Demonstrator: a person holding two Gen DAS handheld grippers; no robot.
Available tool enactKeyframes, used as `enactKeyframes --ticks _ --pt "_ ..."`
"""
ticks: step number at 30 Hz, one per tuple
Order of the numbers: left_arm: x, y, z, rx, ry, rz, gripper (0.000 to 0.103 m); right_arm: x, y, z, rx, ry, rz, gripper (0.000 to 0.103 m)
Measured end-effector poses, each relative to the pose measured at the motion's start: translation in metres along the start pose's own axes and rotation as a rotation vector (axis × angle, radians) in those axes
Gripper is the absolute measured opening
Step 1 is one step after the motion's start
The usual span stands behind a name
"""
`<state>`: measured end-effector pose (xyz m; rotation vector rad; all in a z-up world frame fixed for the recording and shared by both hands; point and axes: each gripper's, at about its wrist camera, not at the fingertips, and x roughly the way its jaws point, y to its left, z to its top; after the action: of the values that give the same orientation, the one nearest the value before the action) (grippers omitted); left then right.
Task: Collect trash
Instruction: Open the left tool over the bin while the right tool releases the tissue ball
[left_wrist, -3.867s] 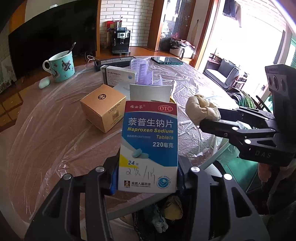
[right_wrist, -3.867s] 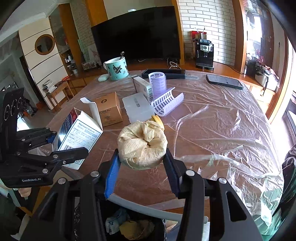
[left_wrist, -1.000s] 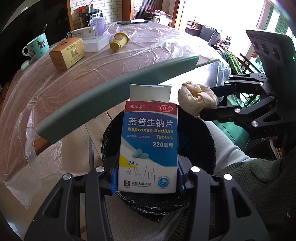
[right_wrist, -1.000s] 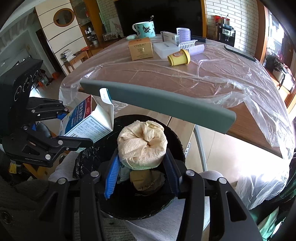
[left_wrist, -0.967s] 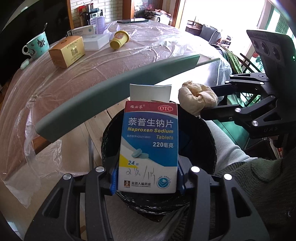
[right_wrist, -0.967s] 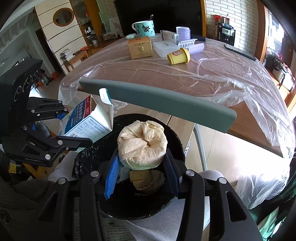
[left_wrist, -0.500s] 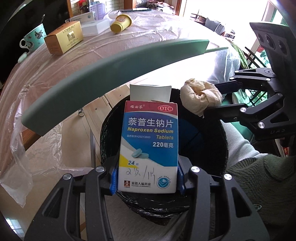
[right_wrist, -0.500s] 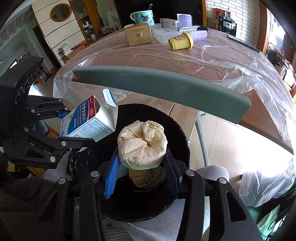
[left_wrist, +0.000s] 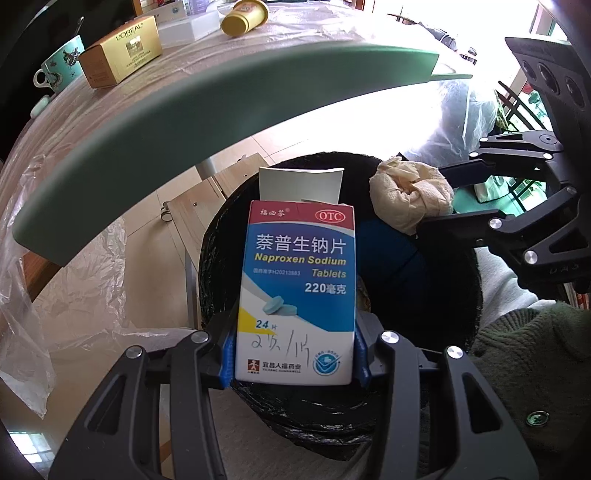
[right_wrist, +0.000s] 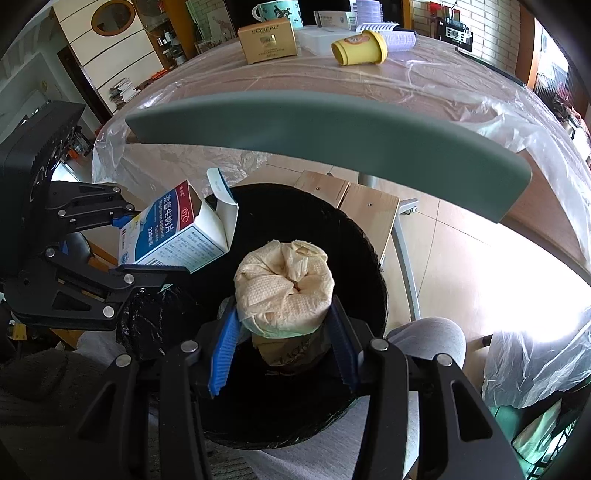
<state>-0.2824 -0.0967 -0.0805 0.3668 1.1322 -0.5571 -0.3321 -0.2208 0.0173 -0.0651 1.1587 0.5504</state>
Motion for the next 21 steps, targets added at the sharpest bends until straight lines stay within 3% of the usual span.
enactKeyframes --ticks 17,19,20,21 --pt "0.019 -0.011 0.000 0.031 0.022 0.011 0.048 0.011 0.000 0.001 -0.001 0.027 -0.010 0.047" --pt "0.014 -0.013 -0.001 0.045 -0.007 -0.013 0.064 0.006 0.000 0.002 -0.008 0.002 -0.008 0.057" --pt "0.012 -0.012 0.000 0.042 -0.024 0.003 0.085 0.003 -0.001 0.002 0.002 -0.014 -0.016 0.074" --pt "0.009 -0.012 0.000 0.037 -0.048 0.011 0.088 0.000 -0.002 0.002 0.012 -0.027 -0.016 0.079"
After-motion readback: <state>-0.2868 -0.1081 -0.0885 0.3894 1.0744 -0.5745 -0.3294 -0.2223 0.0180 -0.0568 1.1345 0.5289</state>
